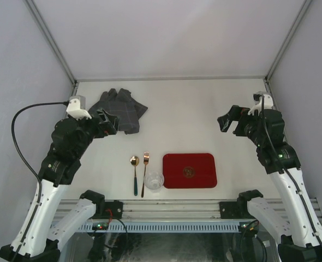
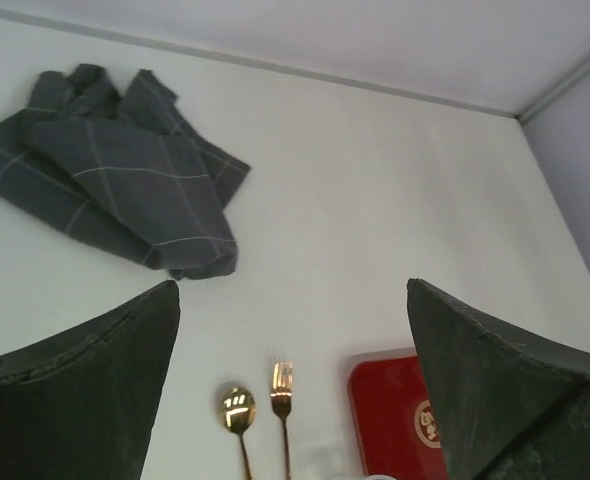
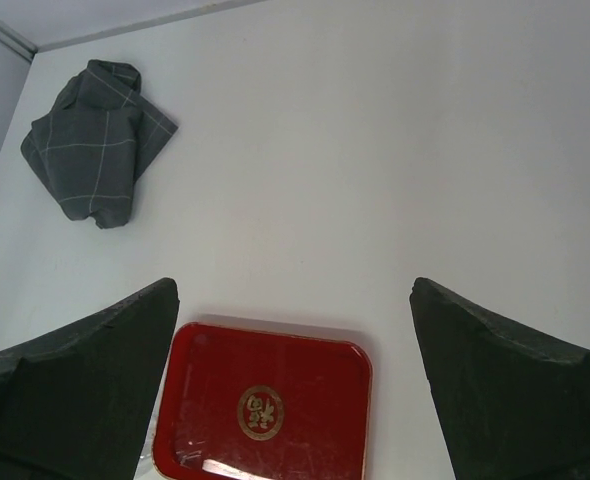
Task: Set the dinner table for one person
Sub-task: Move the napkin to the center of the board.
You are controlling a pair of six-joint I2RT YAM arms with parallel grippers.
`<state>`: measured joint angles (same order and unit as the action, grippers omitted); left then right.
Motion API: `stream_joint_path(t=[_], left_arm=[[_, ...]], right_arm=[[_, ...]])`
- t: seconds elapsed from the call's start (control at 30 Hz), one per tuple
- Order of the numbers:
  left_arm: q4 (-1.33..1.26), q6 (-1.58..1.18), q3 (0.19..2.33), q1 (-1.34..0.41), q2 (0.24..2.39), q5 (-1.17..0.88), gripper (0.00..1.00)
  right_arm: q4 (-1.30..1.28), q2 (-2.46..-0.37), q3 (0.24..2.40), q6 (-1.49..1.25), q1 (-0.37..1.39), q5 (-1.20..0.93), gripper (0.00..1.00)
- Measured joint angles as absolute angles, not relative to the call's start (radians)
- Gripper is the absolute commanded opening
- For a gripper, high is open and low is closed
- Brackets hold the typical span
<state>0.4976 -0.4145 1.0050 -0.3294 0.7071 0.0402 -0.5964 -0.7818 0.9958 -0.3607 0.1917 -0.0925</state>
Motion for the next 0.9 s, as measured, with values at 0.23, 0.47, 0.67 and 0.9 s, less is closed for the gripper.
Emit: stream_joint_path(t=[0.23,0.47,0.67,0.9], left_arm=[[0.617,-0.408,1.131,-0.307,0.823,0.183,0.91],[0.671,-0.419,1.226,-0.206,1.015,0.134,0.89],[0.709,-0.428,1.274,-0.169,1.094,0.097,0.9],[0.717,-0.435,1.381,-0.158,1.211,0.067,0.87]], right_arm=[[-0.575,-0.838,0.996,-0.36,0.196,-0.065,0.99],[-0.504,-0.963,0.997,-0.36,0.197,-0.073,0.99],[-0.479,-1.048,1.034,-0.354,0.197,-0.072,0.99],[-0.44,-1.135,1.081,-0.344,0.197,-0.084,0.99]])
